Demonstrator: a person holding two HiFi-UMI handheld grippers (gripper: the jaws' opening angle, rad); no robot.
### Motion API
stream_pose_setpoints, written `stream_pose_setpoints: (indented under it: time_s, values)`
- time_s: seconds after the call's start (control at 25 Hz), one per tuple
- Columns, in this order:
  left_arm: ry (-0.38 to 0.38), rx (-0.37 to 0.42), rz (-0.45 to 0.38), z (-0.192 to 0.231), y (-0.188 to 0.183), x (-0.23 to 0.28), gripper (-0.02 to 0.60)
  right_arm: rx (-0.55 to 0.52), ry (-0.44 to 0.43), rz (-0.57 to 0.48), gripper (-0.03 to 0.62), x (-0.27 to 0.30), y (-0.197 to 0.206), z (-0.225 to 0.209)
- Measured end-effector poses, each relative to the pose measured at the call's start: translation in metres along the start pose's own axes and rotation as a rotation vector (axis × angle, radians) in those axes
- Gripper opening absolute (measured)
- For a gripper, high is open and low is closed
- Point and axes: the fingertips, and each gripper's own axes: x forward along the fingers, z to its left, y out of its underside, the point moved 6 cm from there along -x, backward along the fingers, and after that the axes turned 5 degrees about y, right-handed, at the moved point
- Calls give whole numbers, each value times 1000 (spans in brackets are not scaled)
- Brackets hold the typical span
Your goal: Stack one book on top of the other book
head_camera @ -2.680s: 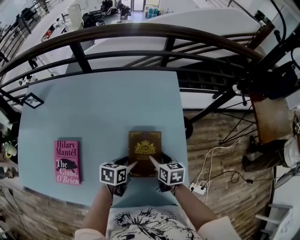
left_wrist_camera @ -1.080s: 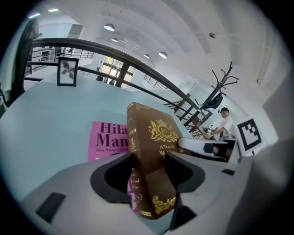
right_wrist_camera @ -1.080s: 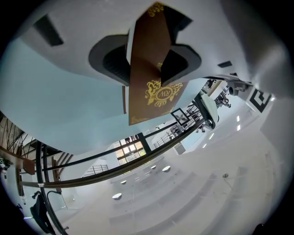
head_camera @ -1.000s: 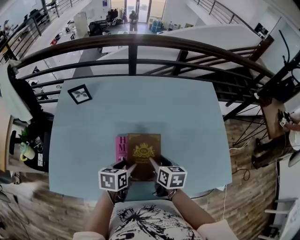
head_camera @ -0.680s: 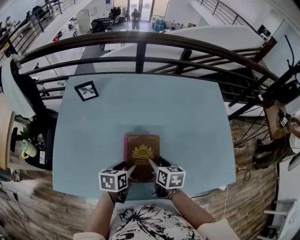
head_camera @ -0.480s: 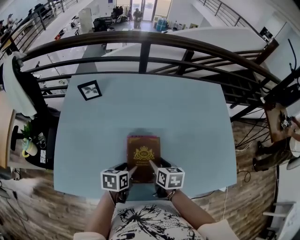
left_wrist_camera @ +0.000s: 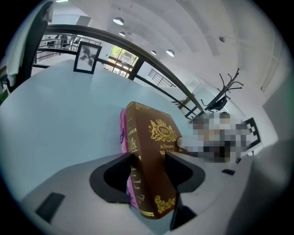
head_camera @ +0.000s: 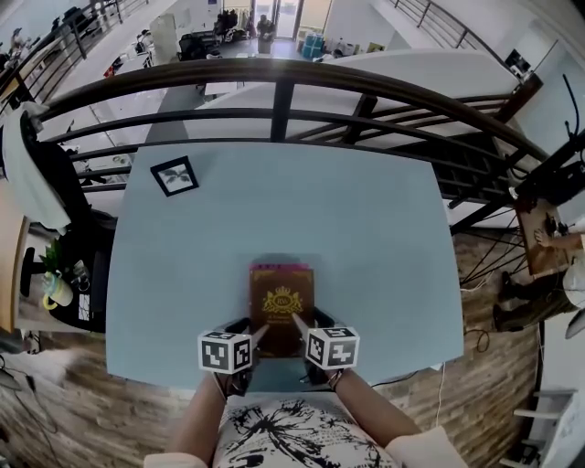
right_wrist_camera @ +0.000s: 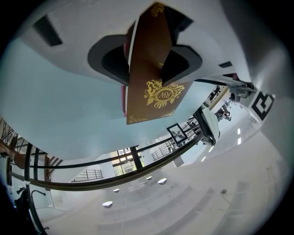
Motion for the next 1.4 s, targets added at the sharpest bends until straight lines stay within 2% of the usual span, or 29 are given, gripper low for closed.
stream_pose_setpoints:
  time_s: [0.08,0.24,0.28,0.36,0.48,0.6,0.8,0.96,1.04,1.16,1.4]
  values:
    - [-7,-11,-16,1,-1,-1,215,-30,9,-8,218,0,-1,0]
    - [-42,-15,-121,-1,-12,-16,213,-71,43,-7,302,-3,-4,-8]
    - [-36,-7,-141,-3,-17,-20,213,-74,46,-14,304,-6,-8,-9]
    - [-36,29,-169,-7,-27,-31,213,-81,49,-50,280,-16,-16,-8]
    - [-79,144,-220,-20,-42,-55,205,-99,42,-118,196,-33,-28,-1]
    - [-102,270,-297,-39,-54,-76,78,-152,22,-188,115,-51,-37,12]
    - [-35,402,-455,-71,-72,-110,28,-235,41,-338,-6,-86,-51,29]
    - [-8,551,-596,-94,-86,-141,20,-295,35,-502,-8,-117,-68,44]
    - [-3,596,-655,-106,-94,-158,20,-341,29,-592,-8,-133,-75,52]
    - [0,647,-727,-115,-99,-177,18,-399,-5,-715,-8,-156,-84,64]
    - [-25,688,-773,-121,-102,-198,11,-453,-49,-875,-9,-189,-94,79]
